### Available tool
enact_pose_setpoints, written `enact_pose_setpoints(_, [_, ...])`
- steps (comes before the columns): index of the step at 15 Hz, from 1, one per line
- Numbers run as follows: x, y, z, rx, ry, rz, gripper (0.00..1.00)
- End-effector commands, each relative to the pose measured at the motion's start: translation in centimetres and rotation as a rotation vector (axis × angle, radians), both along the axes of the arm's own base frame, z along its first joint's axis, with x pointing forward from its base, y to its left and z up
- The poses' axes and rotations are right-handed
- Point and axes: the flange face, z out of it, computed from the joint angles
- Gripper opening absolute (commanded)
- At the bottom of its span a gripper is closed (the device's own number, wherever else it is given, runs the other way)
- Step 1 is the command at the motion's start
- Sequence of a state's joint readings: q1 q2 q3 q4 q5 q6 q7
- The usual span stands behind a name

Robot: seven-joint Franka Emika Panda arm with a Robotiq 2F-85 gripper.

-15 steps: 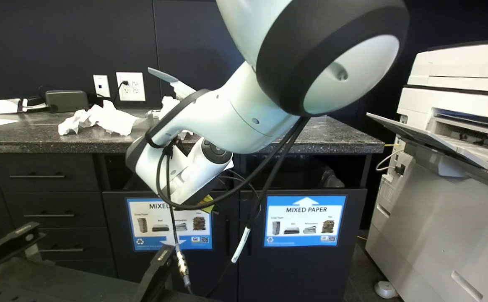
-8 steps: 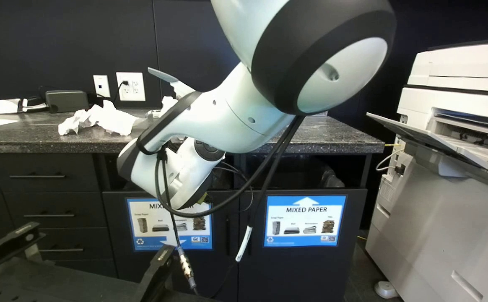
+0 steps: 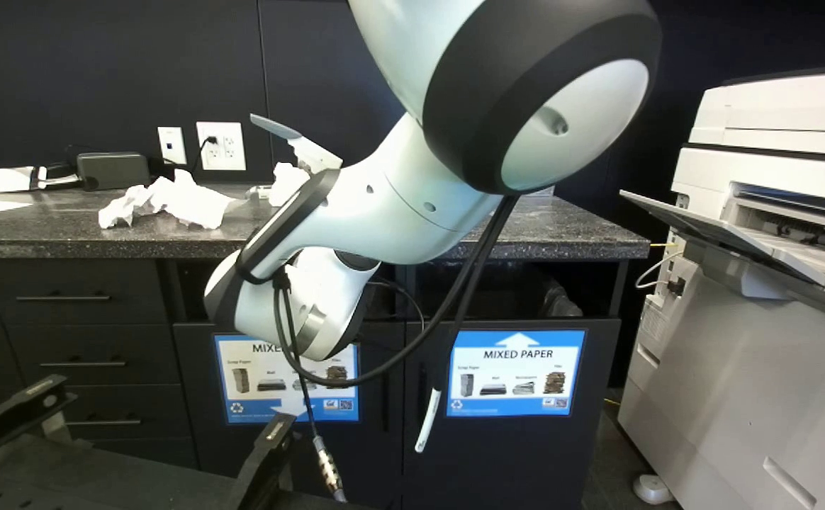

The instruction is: Put the tissues into the rubbish bin.

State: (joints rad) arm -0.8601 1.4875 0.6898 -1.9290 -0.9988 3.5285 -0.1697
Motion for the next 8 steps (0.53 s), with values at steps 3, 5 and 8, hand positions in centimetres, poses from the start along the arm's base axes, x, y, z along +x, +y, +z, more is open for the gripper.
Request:
enact_pose_setpoints(3, [1.7,0.1,0.0,0.014,-0.058,-0.061,0.02])
enact_pose_setpoints(5, [2.2,0.0,-0.3,0.022,-0.065,-0.097,0.02])
enact_pose_setpoints(8, [3.2,-0.3,-0.9,0.043,-0.082,-0.194,0.02])
